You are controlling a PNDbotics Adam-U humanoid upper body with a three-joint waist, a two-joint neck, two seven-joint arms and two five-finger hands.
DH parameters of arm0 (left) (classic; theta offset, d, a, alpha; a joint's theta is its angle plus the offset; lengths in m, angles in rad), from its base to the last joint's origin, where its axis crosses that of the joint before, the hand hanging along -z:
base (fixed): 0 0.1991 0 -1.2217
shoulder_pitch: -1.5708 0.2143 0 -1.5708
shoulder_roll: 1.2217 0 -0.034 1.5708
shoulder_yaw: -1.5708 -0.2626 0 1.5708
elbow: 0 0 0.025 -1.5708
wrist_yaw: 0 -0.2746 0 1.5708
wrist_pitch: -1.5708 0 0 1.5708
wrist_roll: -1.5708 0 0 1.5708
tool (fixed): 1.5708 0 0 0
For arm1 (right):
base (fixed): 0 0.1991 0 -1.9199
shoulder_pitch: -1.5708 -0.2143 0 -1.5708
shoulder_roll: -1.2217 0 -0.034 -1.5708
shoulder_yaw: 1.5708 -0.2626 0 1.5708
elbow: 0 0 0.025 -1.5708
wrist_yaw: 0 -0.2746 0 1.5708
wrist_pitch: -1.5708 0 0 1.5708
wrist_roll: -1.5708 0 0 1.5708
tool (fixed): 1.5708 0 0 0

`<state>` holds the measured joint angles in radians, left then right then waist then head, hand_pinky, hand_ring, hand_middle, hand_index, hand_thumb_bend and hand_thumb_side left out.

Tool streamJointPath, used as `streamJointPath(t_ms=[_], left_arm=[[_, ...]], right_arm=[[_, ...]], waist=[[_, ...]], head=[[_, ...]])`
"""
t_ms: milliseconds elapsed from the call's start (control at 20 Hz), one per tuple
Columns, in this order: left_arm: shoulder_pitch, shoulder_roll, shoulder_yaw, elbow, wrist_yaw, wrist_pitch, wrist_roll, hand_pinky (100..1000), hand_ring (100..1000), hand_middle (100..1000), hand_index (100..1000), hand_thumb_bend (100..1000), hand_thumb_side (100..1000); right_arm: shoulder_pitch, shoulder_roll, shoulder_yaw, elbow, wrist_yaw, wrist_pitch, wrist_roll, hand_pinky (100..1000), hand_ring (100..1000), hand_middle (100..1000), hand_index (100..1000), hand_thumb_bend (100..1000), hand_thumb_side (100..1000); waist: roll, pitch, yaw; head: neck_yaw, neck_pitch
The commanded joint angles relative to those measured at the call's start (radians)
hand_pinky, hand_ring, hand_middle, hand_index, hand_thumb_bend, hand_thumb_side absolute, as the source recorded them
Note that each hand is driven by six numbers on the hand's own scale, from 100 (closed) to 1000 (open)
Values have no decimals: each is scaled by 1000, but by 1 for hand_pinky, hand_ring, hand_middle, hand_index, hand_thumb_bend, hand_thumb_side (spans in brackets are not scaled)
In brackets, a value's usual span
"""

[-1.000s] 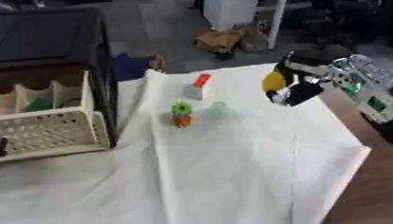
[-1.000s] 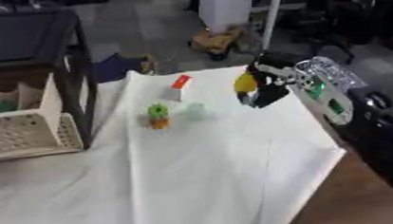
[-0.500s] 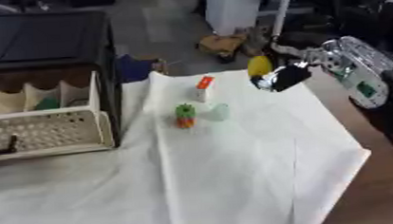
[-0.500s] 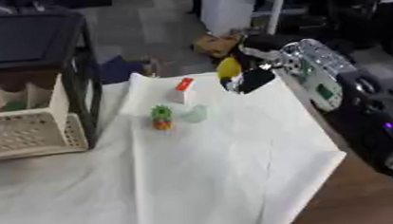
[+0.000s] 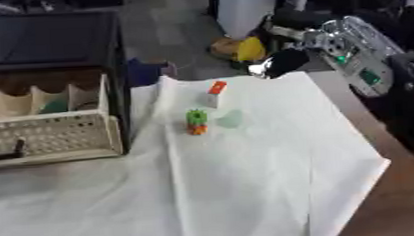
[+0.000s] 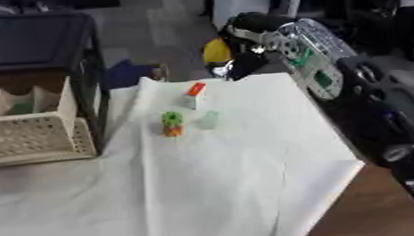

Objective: Pick up objects from table and place into drawer.

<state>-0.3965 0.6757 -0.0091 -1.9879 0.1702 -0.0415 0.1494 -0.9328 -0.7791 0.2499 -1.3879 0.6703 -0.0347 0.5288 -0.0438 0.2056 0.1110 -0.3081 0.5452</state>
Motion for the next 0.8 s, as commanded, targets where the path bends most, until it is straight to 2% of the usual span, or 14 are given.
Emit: streamJointPath(t_ms=[50, 500, 550, 600, 800], left_arm=[[-16, 30, 7, -12, 6, 4, -2, 325, 338, 357, 576, 100, 1000], [-24, 27, 3, -12, 13, 6, -6, 324, 338, 357, 576, 100, 1000], [-25, 27, 3, -12, 13, 6, -6, 324, 338, 357, 576, 100, 1000], [-26, 27, 3, -12, 13, 7, -6, 324, 338, 357, 576, 100, 1000], [-30, 26, 1, -12, 16, 7, -7, 324, 338, 357, 576, 100, 1000]], right_arm=[[-46, 1, -2, -10, 13, -2, 4, 533, 594, 458, 649, 230, 623], [-138, 73, 4, 13, 24, -1, 12, 532, 586, 454, 649, 258, 643], [-149, 84, 5, 17, 25, -1, 13, 532, 585, 454, 649, 273, 732], [-159, 94, 5, 20, 27, -1, 14, 531, 583, 453, 649, 264, 646], [-196, 134, 6, 37, 34, 2, 18, 530, 580, 450, 649, 274, 652]], waist=[[1, -22, 2], [2, -26, 4], [2, -26, 4], [3, -26, 5], [3, -28, 8]], head=[[5, 6], [8, 9], [9, 10], [9, 10], [9, 10]])
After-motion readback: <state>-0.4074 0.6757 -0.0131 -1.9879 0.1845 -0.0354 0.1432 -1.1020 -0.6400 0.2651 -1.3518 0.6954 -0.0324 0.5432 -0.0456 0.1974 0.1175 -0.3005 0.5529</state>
